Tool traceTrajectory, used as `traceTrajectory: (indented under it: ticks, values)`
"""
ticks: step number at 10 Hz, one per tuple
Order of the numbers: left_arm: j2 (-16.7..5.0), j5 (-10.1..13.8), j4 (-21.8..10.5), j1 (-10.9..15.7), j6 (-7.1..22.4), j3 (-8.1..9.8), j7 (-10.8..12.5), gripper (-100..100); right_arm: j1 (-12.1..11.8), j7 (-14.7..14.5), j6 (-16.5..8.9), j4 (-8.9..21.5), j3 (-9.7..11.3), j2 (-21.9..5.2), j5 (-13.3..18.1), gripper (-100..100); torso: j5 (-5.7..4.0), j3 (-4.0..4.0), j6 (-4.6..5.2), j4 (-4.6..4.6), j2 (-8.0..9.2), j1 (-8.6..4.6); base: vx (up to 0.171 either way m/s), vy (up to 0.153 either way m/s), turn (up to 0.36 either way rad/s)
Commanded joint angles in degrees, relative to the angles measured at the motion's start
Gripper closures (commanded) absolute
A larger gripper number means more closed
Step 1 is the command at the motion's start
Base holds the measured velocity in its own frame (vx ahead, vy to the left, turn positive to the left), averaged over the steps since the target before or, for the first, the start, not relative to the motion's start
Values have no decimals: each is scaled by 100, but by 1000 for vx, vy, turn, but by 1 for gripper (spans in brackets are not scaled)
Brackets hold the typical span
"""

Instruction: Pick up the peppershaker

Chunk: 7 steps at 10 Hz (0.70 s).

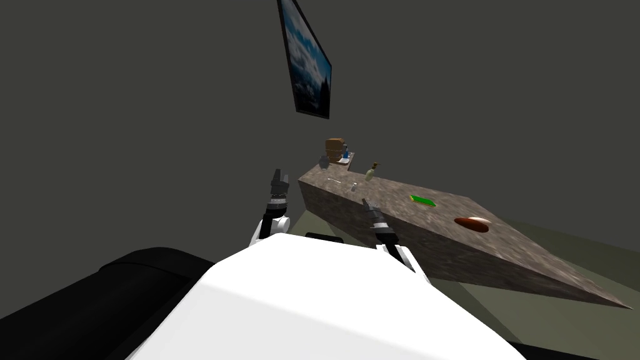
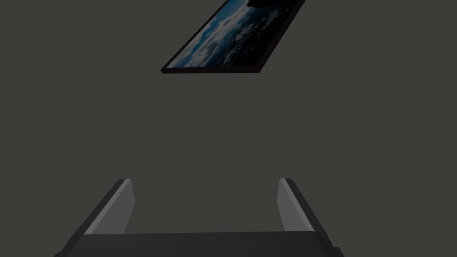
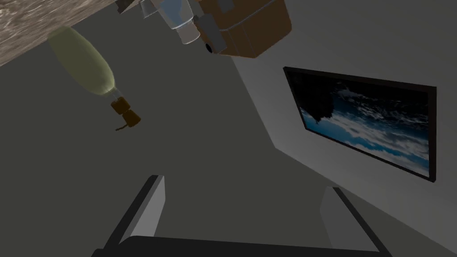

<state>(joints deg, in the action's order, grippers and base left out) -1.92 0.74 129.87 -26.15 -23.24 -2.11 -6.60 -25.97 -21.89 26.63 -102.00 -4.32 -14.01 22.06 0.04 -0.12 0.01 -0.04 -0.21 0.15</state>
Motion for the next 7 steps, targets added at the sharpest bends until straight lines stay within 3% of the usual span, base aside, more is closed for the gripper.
traceTrajectory:
  ticks: [1,3,7]
  values:
    - [0,0,0,0,0,0,0,0,117,-190,-47,251,-21,-99,129,-100,0,0,0,0,0,0,68,65,-12]
    - [0,0,0,0,0,0,0,0,196,-313,-76,412,-32,-166,210,-100,3,-6,-1,-2,-10,13,77,73,-15]
    - [0,0,0,-1,0,0,0,0,542,-799,-181,1046,-73,-427,494,-100,3,-11,0,-4,-18,11,104,75,-29]
